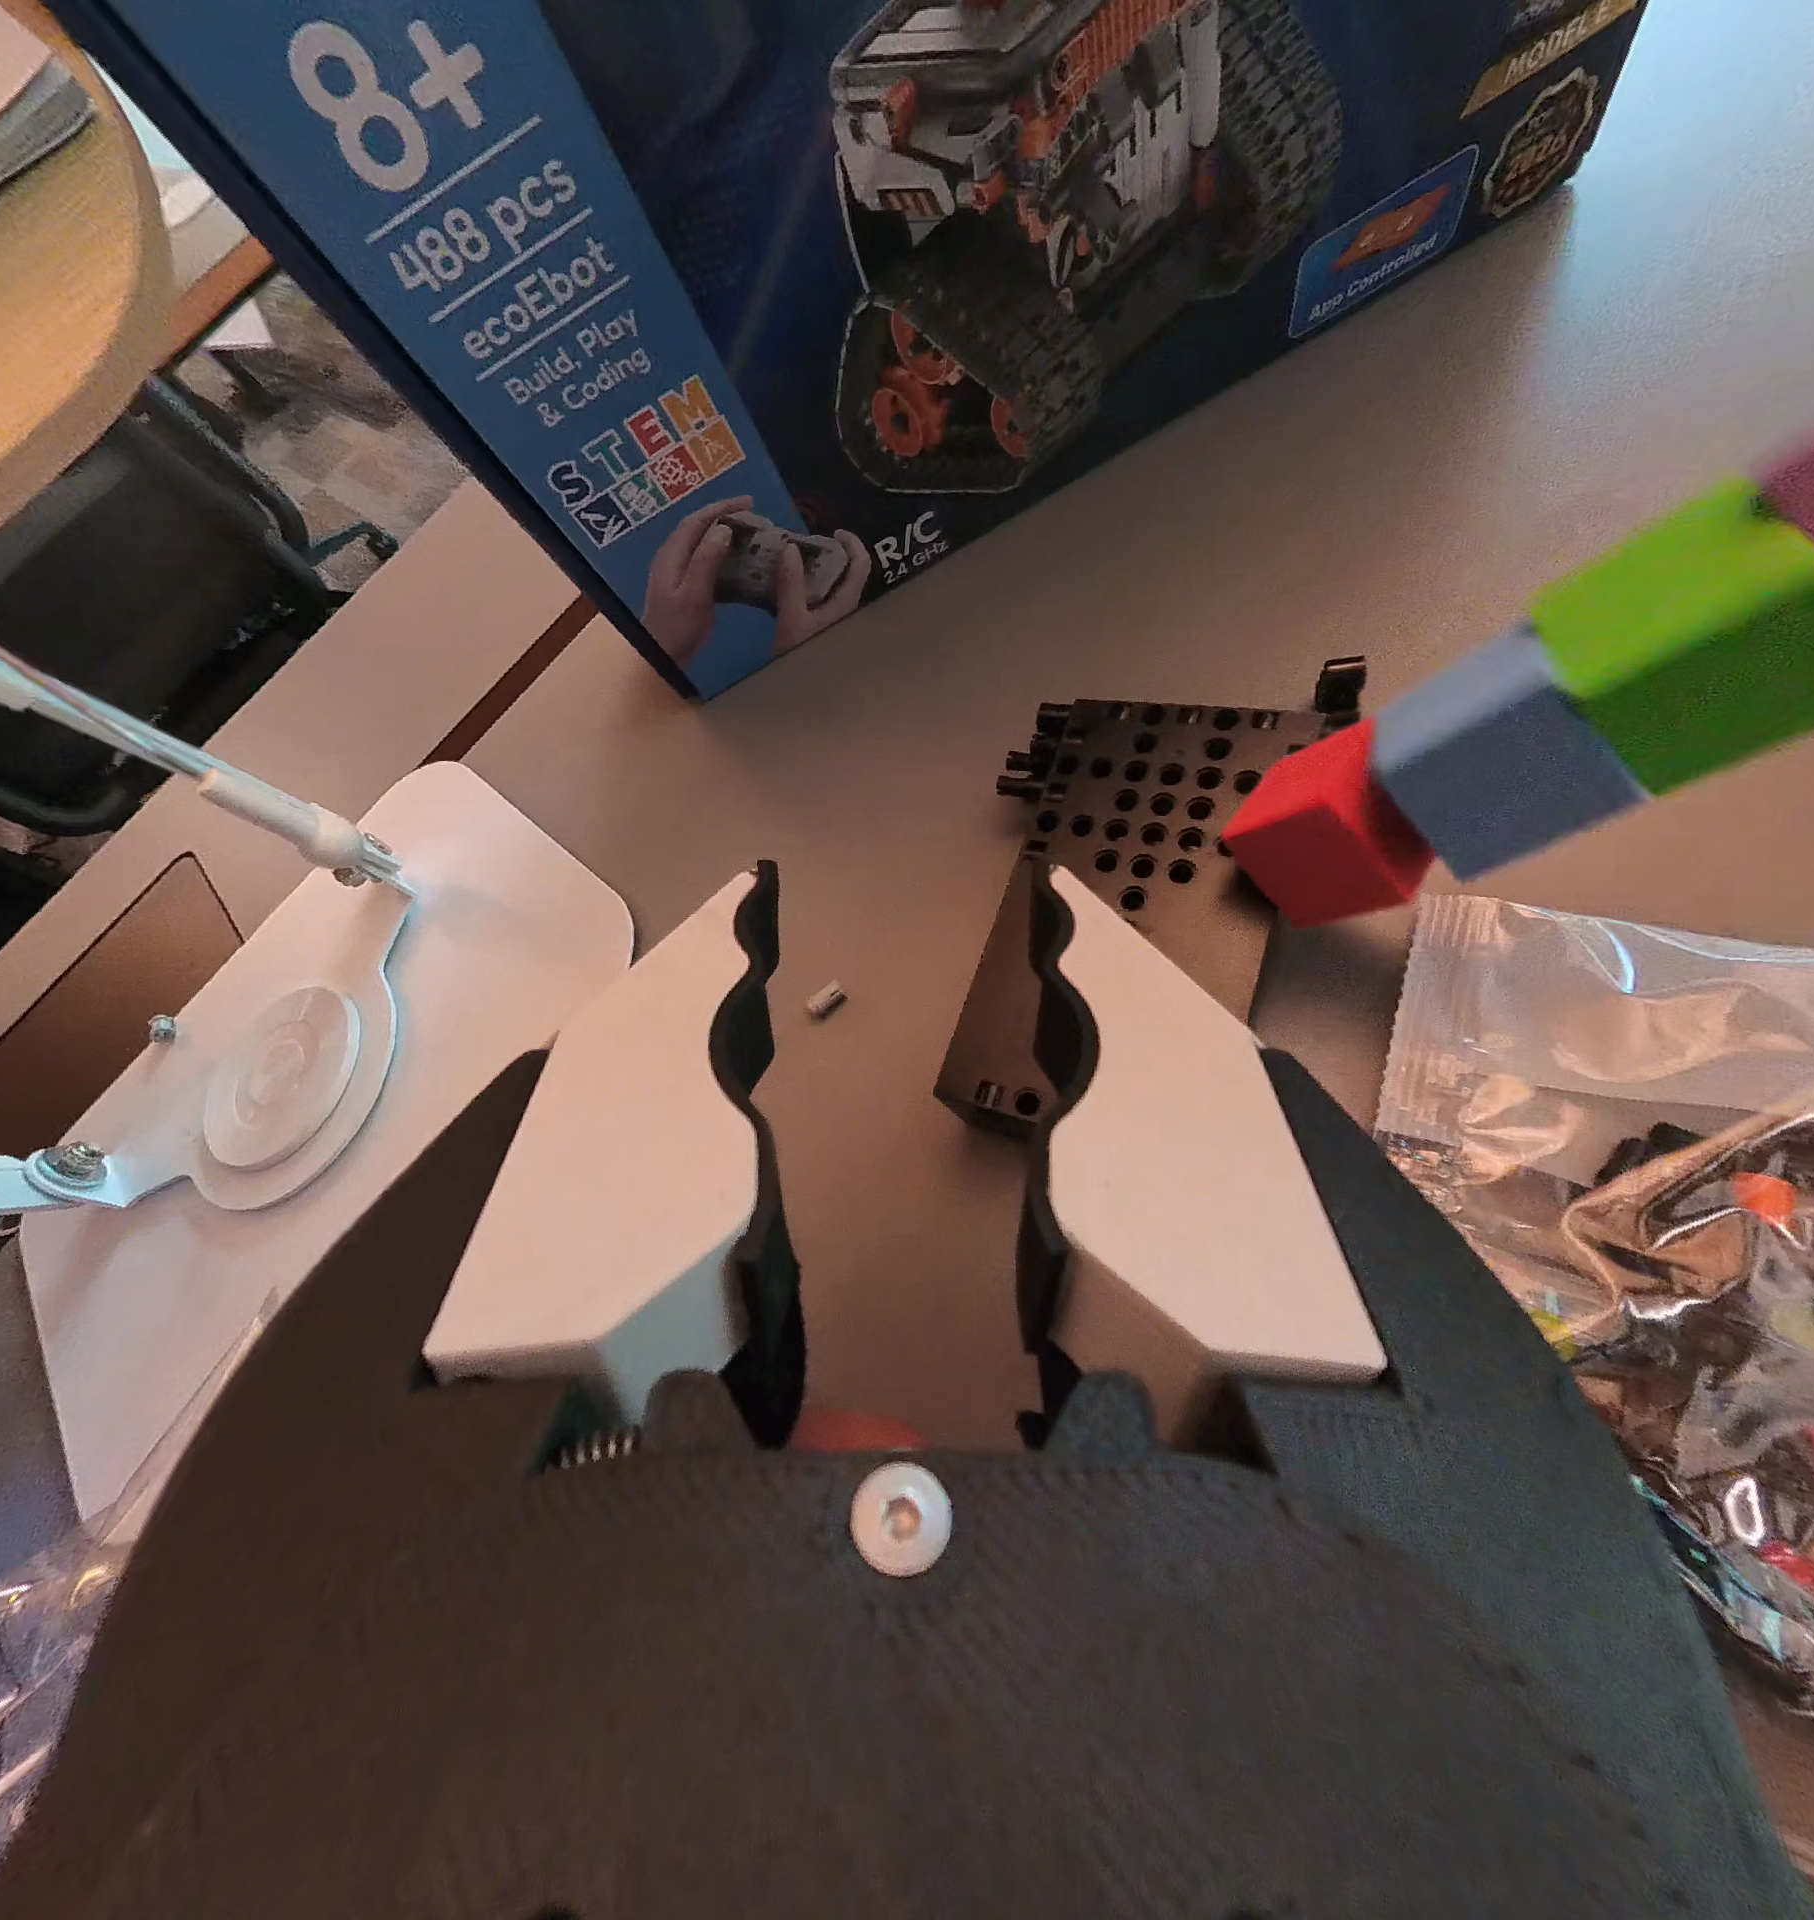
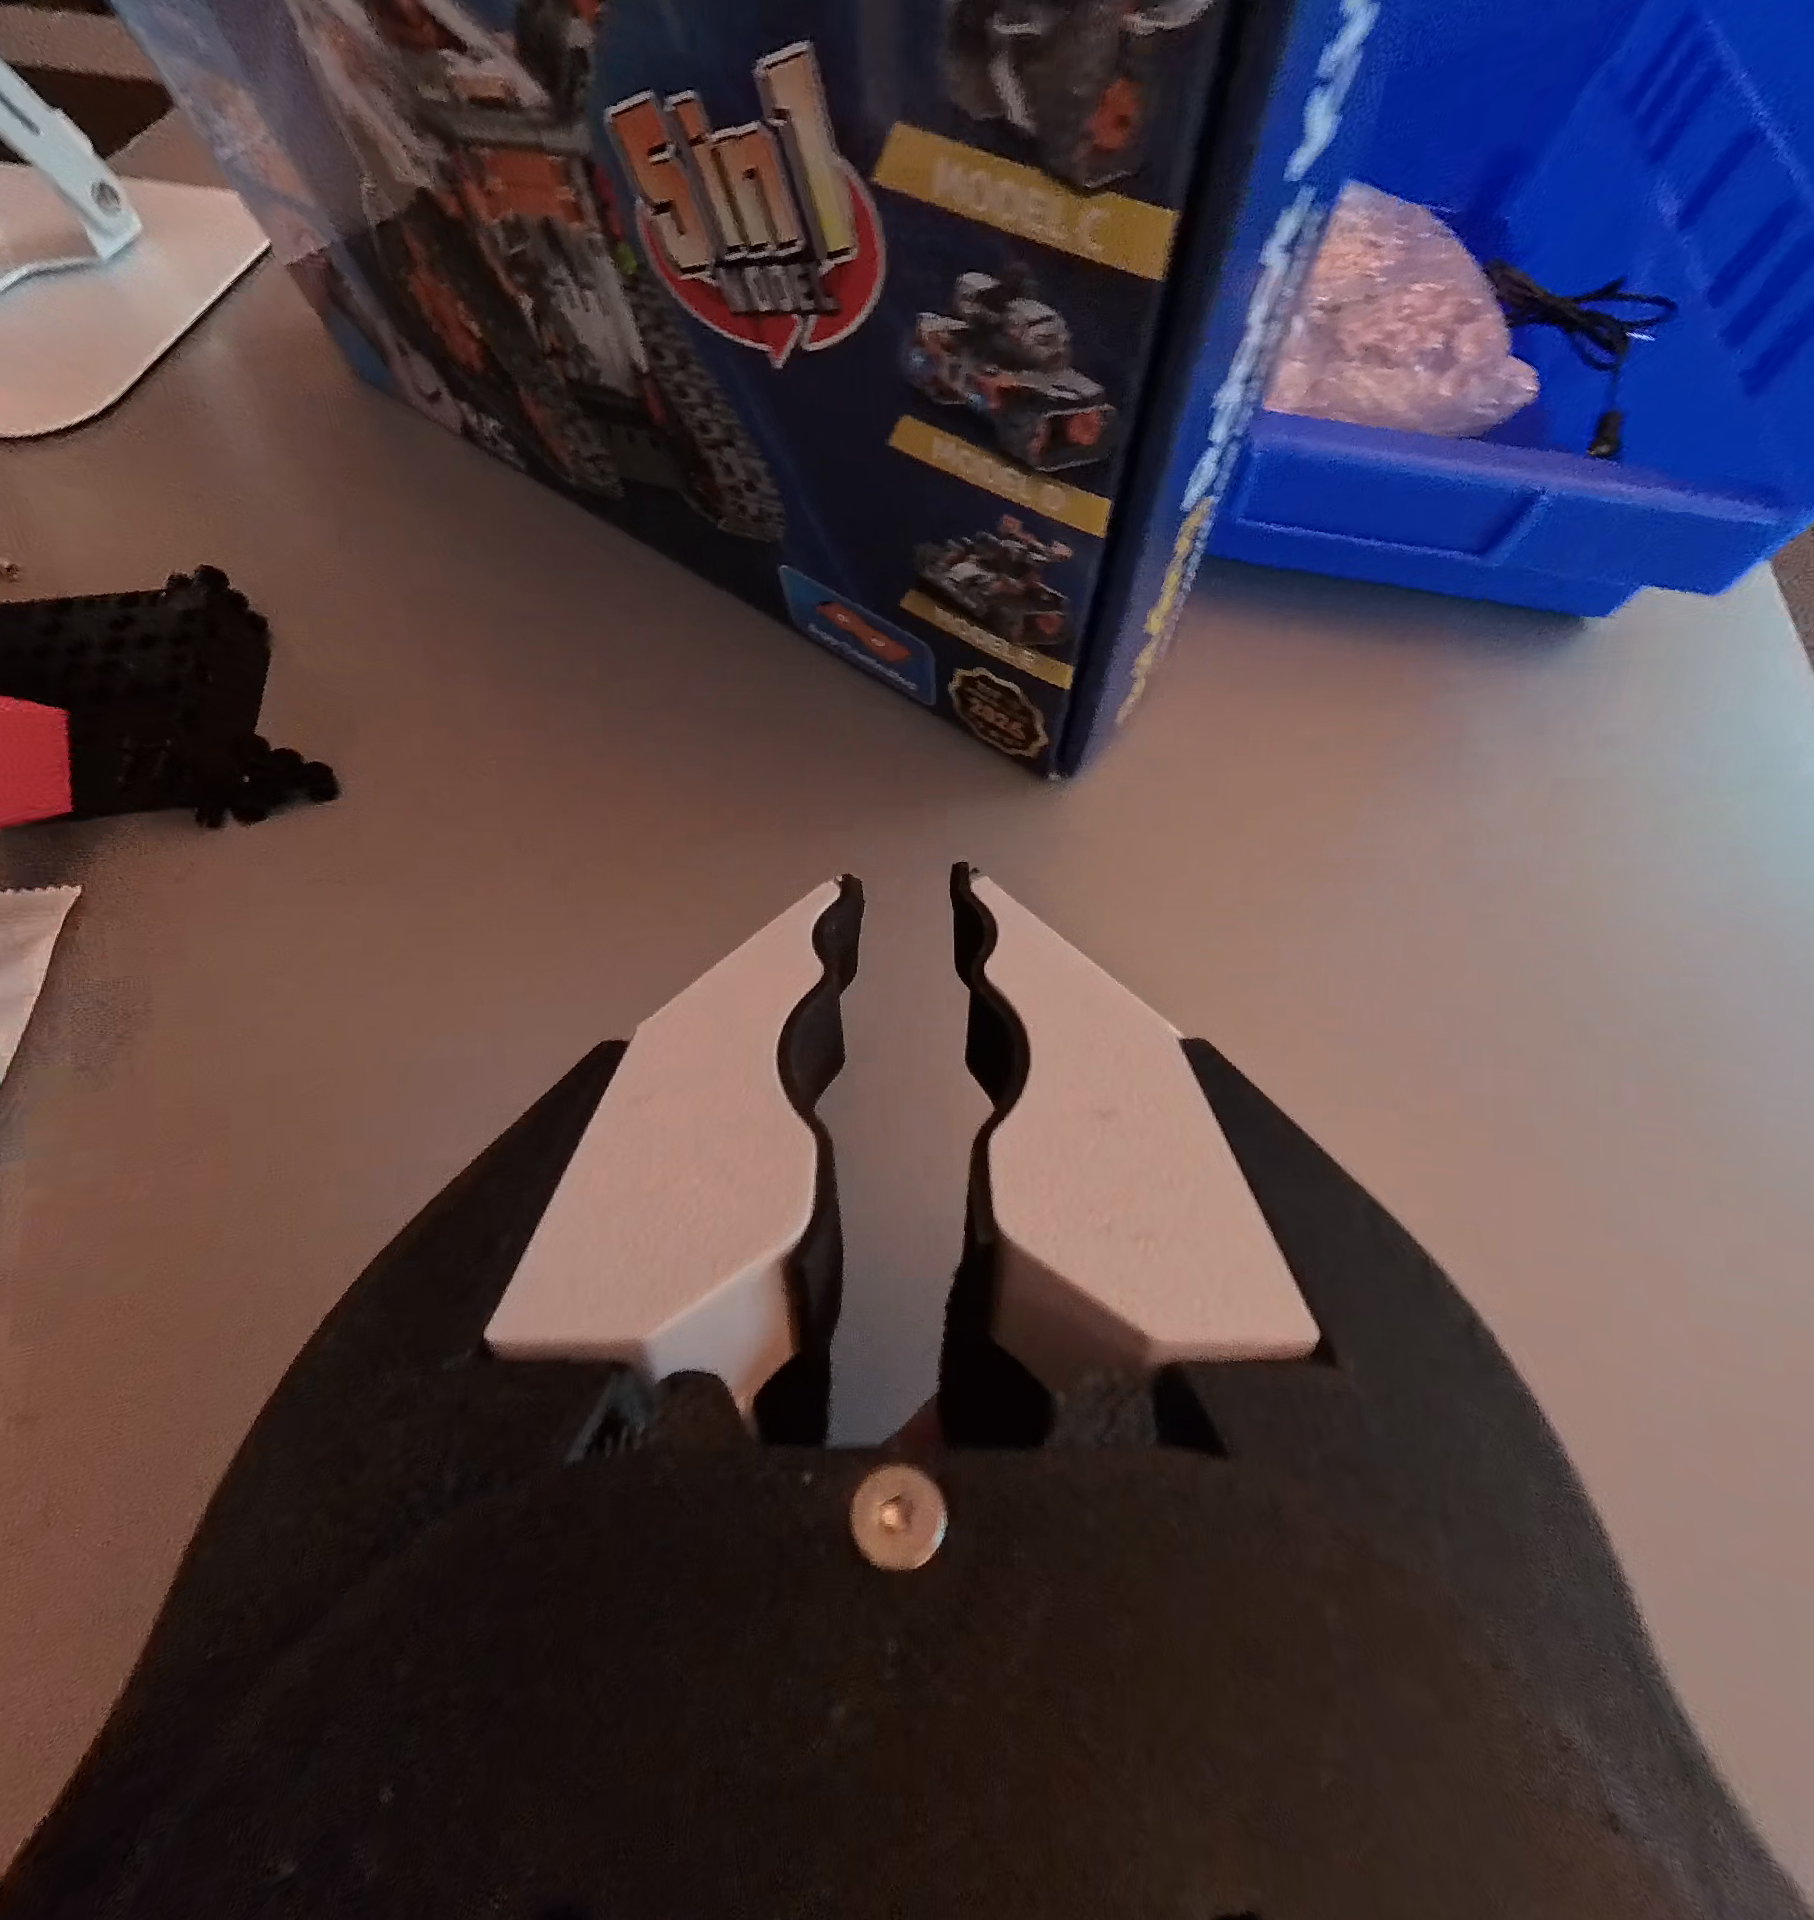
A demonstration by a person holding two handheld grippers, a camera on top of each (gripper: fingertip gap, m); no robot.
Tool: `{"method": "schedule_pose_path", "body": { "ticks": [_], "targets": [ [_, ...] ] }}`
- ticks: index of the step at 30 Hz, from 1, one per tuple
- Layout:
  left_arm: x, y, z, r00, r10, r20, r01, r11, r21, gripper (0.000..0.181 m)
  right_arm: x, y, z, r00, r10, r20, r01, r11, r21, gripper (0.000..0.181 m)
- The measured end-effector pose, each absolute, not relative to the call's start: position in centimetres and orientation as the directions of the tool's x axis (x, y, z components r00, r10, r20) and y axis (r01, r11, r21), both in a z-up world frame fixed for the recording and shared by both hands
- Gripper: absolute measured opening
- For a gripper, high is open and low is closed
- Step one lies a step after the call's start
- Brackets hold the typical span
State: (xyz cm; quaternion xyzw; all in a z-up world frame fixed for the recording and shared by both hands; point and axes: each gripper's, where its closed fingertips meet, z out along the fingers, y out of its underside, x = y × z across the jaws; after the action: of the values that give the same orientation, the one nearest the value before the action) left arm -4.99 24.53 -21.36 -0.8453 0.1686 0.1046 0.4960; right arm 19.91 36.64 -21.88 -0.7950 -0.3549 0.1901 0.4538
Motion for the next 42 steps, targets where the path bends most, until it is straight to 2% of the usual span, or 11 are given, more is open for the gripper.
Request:
{"method": "schedule_pose_path", "body": {
  "ticks": [6,11,16,19,23,24,32,39,41,42],
  "targets": [
    [-4.1,24.7,-21.6,0.905,-0.197,-0.377,-0.425,-0.454,-0.783,0.047,22.7,36.9,-22.2,0.751,0.659,-0.040,0.303,-0.397,-0.866,0.014],
    [-3.9,24.6,-21.9,0.902,-0.204,-0.381,-0.432,-0.459,-0.777,0.047,22.1,36.7,-22.7,0.739,0.673,-0.024,0.329,-0.392,-0.859,0.015],
    [-4.3,24.5,-21.6,0.908,-0.194,-0.370,-0.418,-0.454,-0.787,0.047,22.3,36.8,-21.2,0.734,0.676,-0.065,0.267,-0.375,-0.888,0.016],
    [-4.8,24.3,-21.2,0.913,-0.178,-0.366,-0.407,-0.451,-0.795,0.047,21.7,35.2,-19.5,0.670,0.741,-0.047,0.290,-0.319,-0.902,0.028],
    [-5.6,24.3,-20.7,0.927,-0.154,-0.341,-0.373,-0.451,-0.811,0.047,18.0,30.5,-19.7,0.450,0.891,0.057,0.501,-0.199,-0.842,0.054],
    [-5.7,24.3,-20.7,0.929,-0.153,-0.337,-0.370,-0.452,-0.812,0.047,16.8,29.4,-19.9,0.396,0.914,0.090,0.552,-0.159,-0.819,0.055],
    [-7.3,23.3,-19.6,0.934,-0.122,-0.335,-0.352,-0.452,-0.819,0.049,6.6,23.1,-20.9,0.055,0.984,0.168,0.704,0.081,-0.705,0.047],
    [-7.8,23.1,-19.4,0.938,-0.119,-0.325,-0.343,-0.454,-0.822,0.049,3.2,23.6,-25.1,0.095,0.989,0.112,0.811,-0.012,-0.586,0.041],
    [-7.8,23.2,-19.5,0.939,-0.119,-0.324,-0.341,-0.456,-0.822,0.049,2.7,23.8,-25.0,0.120,0.989,0.083,0.794,-0.045,-0.606,0.029],
    [-7.9,23.2,-19.6,0.939,-0.119,-0.322,-0.340,-0.457,-0.822,0.049,2.6,23.6,-24.9,0.128,0.990,0.055,0.788,-0.068,-0.612,0.029]
  ]
}}
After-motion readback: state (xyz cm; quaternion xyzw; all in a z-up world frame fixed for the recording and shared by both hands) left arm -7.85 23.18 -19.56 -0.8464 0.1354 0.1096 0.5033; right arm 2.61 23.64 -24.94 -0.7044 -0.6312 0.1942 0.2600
